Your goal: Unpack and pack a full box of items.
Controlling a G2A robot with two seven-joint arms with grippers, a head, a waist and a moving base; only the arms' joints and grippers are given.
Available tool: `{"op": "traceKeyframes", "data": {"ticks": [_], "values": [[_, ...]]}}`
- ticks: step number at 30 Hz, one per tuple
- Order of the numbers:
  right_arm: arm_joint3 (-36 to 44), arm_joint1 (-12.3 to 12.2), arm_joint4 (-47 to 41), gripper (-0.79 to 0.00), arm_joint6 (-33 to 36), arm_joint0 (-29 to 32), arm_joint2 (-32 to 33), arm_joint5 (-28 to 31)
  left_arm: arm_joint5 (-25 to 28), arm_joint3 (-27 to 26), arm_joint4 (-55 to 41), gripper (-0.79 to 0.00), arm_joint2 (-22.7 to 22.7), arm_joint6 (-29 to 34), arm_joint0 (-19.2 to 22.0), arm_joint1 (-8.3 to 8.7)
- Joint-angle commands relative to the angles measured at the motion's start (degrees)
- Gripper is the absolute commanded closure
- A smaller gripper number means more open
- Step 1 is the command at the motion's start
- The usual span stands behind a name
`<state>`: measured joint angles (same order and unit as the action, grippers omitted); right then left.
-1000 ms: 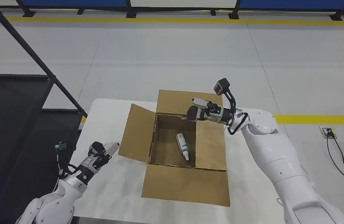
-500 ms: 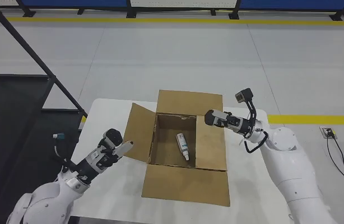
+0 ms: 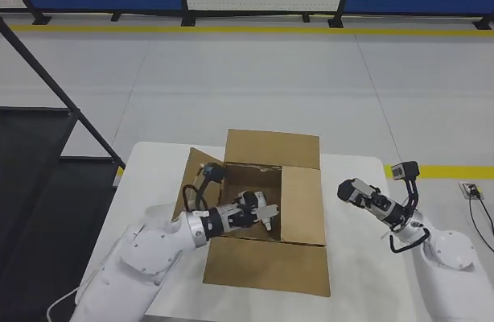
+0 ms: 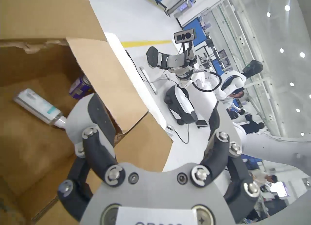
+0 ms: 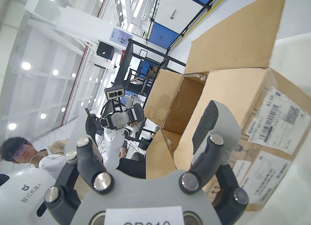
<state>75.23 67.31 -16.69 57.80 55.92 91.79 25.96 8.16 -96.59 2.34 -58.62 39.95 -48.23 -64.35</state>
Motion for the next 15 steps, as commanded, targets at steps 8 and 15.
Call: {"op": "traceKeyframes", "data": {"ticks": [8,15], "values": [[-0.05,0.02,0.01,-0.785,0.02,-0.11,-0.07,0.04,-0.43,0.82,-0.14,-0.785,0.76,0.29,0.67,-0.14],[1.8,-0.21,-0.41,-0.785,-1.41,1.06,0.34,0.88,-5.15,5.54,0.09,-0.785,5.3,1.69,2.65,-1.35]]}}
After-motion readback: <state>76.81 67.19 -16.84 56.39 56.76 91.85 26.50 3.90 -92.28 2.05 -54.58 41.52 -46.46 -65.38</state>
